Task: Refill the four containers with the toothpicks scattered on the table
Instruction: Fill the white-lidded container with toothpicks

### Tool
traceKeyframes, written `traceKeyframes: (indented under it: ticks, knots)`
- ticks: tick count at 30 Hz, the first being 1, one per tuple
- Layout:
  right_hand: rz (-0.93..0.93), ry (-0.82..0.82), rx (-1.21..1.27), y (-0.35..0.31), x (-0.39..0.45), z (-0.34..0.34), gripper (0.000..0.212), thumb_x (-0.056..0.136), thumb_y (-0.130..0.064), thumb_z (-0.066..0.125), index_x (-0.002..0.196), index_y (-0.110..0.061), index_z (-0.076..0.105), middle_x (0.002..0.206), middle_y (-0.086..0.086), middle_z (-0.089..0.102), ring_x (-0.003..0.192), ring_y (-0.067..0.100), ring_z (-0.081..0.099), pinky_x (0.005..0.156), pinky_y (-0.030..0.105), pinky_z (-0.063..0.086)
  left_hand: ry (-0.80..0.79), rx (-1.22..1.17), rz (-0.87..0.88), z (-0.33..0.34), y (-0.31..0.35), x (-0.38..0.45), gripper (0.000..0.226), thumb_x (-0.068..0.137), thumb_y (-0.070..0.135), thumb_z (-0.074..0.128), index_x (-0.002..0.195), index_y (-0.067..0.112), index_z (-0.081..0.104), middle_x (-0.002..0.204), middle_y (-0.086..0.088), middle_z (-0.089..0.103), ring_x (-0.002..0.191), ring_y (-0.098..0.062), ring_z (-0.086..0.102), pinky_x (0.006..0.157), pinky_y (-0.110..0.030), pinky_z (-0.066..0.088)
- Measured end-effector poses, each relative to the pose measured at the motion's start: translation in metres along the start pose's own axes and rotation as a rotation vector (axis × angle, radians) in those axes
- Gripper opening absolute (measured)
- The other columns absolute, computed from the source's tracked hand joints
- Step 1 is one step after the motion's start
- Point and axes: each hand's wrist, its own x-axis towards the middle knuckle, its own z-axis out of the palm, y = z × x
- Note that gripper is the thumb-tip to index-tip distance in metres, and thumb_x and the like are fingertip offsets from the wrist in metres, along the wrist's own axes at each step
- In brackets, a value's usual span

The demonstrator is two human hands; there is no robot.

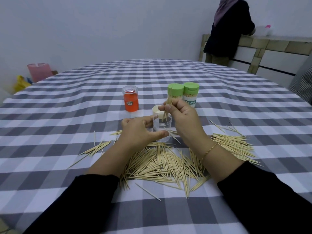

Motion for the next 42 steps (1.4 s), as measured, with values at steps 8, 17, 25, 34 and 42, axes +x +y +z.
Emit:
traceKeyframes:
  ticks: [8,17,25,34,42]
  knots:
    - [0.098,-0.032,-0.056,0.002,-0.002,-0.005,0.014,0.088,-0.008,0.062,0.089,-0.02,0.07,0.087,-0.009,0.069,0.083,0.001,0.064,0.08,0.015,0.051,-0.03,0.016,-0.001,-0.003,0.004,-0.002,0.071,0.07,0.059,0.072,0.134,0.034,0.055,0.117,0.01,0.069,0.128,-0.009,0.044,0.077,-0.016,0.009]
    - [0.094,-0.027,-0.185,0.002,-0.003,-0.013,0.025,0.091,-0.018,0.06,0.113,-0.01,0.069,0.099,-0.009,0.066,0.087,-0.01,0.057,0.072,0.0,0.044,-0.036,0.083,0.004,-0.003,0.002,0.0,0.072,0.071,0.065,0.067,0.136,0.037,0.053,0.118,0.013,0.068,0.129,-0.008,0.039,0.078,-0.02,0.009]
    - [0.149,0.011,-0.32,-0.008,-0.001,-0.025,0.02,0.091,-0.021,0.061,0.106,-0.014,0.071,0.094,-0.008,0.068,0.089,0.001,0.06,0.068,0.005,0.043,-0.044,0.089,-0.026,-0.003,0.001,0.002,0.073,0.07,0.066,0.067,0.135,0.037,0.053,0.119,0.011,0.068,0.131,-0.013,0.035,0.083,-0.023,0.011]
    - [0.379,-0.12,-0.802,-0.033,0.004,-0.073,0.019,0.094,-0.018,0.058,0.108,-0.013,0.07,0.103,0.002,0.068,0.091,0.014,0.06,0.072,0.023,0.043,-0.029,0.065,-0.012,-0.003,0.004,-0.001,0.068,0.074,0.058,0.07,0.135,0.032,0.053,0.12,0.007,0.068,0.132,-0.009,0.04,0.093,-0.023,0.009]
    - [0.486,-0.294,-1.282,-0.038,0.0,-0.112,0.024,0.093,-0.014,0.056,0.11,-0.005,0.07,0.114,0.012,0.067,0.102,0.029,0.061,0.083,0.036,0.051,-0.037,0.09,-0.003,-0.005,0.004,-0.001,0.086,0.059,0.074,0.061,0.135,0.034,0.053,0.124,0.004,0.066,0.133,-0.017,0.042,0.109,-0.033,0.017]
